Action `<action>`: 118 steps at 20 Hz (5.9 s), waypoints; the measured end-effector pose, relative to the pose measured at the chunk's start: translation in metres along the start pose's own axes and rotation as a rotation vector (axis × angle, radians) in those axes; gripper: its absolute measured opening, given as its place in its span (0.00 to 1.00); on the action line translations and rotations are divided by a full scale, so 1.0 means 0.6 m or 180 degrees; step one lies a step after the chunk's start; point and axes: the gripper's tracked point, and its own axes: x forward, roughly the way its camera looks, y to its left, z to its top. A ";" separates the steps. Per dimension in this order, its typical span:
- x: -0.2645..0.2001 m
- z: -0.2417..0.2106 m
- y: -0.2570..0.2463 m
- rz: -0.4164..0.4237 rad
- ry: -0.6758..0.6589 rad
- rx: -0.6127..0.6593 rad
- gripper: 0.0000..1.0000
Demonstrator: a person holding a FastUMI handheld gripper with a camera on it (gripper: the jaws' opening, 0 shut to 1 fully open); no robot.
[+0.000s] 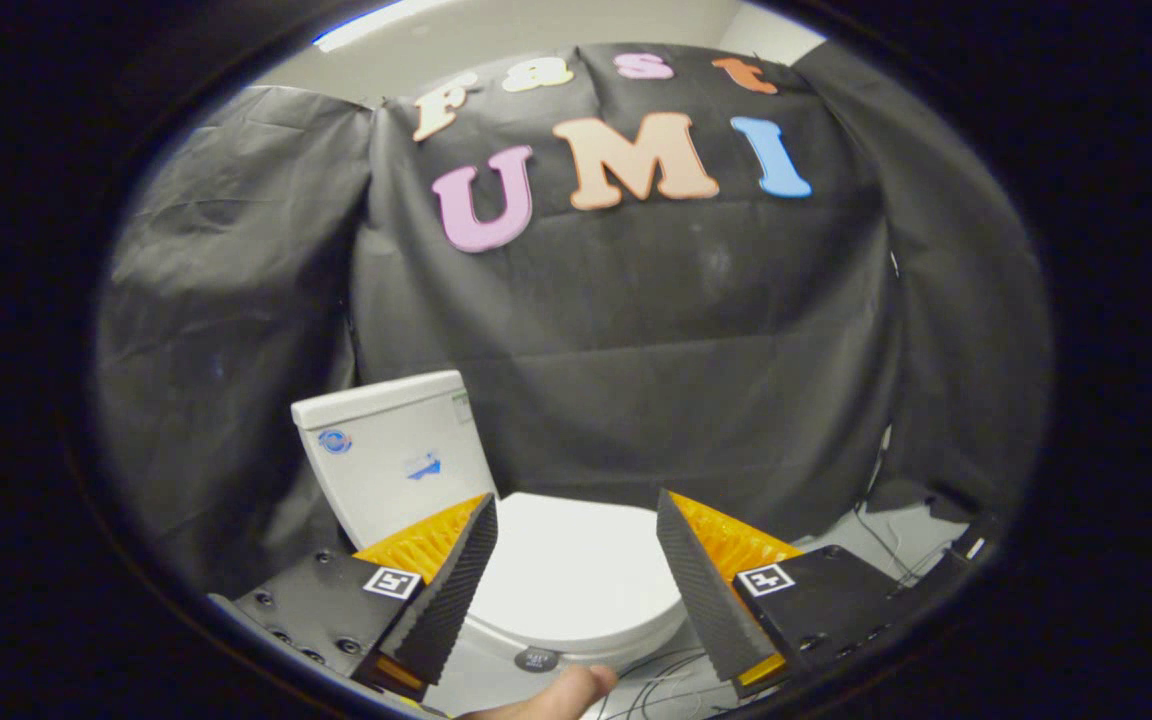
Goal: Open the toilet lid.
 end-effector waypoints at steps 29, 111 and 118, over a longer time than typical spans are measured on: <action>-0.004 -0.439 0.065 -0.0348 0.1990 0.3230 0.80; 0.103 -0.042 0.253 -0.1016 0.0528 0.1386 0.01; 0.117 -0.014 0.297 -0.0968 0.0603 0.1010 0.00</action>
